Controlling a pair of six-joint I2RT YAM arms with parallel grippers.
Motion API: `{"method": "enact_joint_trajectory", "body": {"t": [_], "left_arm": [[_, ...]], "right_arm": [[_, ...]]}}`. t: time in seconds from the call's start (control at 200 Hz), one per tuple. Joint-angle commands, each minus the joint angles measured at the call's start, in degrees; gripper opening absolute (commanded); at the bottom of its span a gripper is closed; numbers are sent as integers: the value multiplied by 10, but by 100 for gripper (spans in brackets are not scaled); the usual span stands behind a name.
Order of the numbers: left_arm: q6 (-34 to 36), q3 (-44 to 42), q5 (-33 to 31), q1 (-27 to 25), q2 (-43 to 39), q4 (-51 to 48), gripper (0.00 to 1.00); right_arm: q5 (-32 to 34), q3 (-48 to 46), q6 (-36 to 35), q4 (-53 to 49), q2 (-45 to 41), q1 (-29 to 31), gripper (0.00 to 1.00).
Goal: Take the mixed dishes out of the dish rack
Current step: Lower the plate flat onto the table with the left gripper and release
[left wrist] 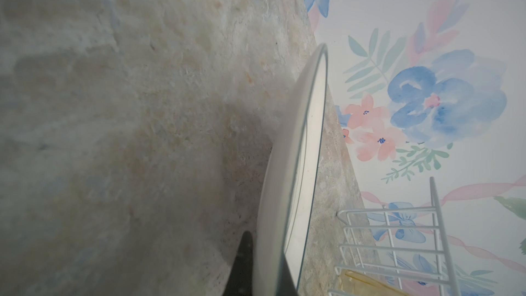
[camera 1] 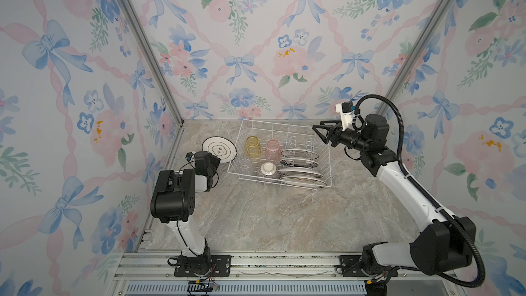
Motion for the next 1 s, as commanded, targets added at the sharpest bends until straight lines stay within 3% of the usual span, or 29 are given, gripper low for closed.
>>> {"method": "enact_joint_trajectory", "body": {"t": [0.0,0.19,0.3,0.665,0.995], "left_arm": [[-9,35,13,5,8,22,0],[-11,42,17,5,15,11,0],[-12,36,15,6,13,3,15],[-25,5,12,8,20,3,15],[-46,-35,17,10,10,3,31]], "right_arm": [[-13,-7,8,20,8,-8,63],[-14,-11,11,25,6,-10,63],[-17,-15,14,31,4,-14,63],[-24,-28,30,51,0,-21,63],[-25,-30,34,56,-3,-22,63]]}}
